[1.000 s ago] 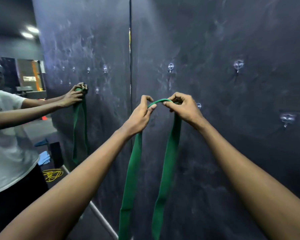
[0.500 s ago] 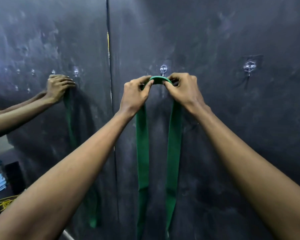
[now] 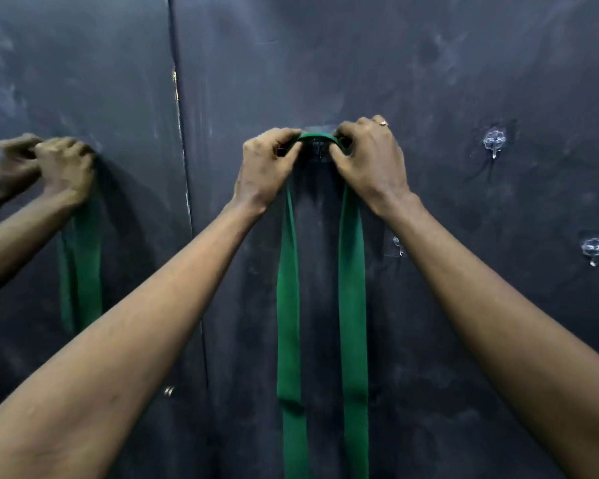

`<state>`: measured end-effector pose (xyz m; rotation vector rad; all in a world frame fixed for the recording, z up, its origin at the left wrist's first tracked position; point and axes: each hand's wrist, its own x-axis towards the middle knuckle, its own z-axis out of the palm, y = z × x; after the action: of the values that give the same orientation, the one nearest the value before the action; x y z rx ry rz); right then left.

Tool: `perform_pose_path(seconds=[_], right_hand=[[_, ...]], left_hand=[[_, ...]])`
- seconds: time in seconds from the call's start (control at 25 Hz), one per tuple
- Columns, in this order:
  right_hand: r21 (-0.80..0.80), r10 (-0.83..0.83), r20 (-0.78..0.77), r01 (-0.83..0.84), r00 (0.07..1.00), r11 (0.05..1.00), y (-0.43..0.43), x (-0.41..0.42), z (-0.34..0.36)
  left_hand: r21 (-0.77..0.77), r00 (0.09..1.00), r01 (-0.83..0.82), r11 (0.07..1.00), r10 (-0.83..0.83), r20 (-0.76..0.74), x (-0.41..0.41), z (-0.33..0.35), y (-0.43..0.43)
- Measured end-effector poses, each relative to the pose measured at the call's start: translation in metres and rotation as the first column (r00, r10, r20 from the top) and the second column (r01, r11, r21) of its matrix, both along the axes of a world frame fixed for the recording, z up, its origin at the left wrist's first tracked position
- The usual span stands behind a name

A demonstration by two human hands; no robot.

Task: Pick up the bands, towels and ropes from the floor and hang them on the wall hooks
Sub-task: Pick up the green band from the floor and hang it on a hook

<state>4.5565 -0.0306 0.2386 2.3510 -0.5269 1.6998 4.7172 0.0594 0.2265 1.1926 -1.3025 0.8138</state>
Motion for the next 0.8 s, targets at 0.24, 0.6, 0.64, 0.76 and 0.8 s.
perform_pose_path(seconds=[0.24,0.6,0.64,0.76,0.8], right_hand=[[-0.006,0.059,0.045,-0.059,0.997,0.998,0.0,0.006,-0.021],[-0.008,0.086,0.1,-0.086,0.991,0.996,0.001,0.012,-0.039],[-0.01,0.081,0.108,-0.08,0.991,0.997,0.002,0.014,-0.042],[0.003,0.086,0.133,-0.088,0.987,0.996,0.003,0.019,-0.05],[0.014,0.101,0.141,-0.104,0.985,0.994,0.003,0.02,-0.051]], left_hand=[[-0.037,0.995,0.098,0.994,-0.099,-0.028,0.001,-0.021,-0.004],[-0.042,0.979,0.191,0.981,-0.194,-0.066,-0.003,-0.043,-0.006],[-0.034,0.977,0.201,0.979,-0.203,-0.07,-0.004,-0.044,-0.006],[-0.026,0.973,0.214,0.977,-0.215,-0.087,-0.005,-0.052,-0.008],[-0.028,0.971,0.215,0.976,-0.216,-0.099,-0.005,-0.054,-0.008]])
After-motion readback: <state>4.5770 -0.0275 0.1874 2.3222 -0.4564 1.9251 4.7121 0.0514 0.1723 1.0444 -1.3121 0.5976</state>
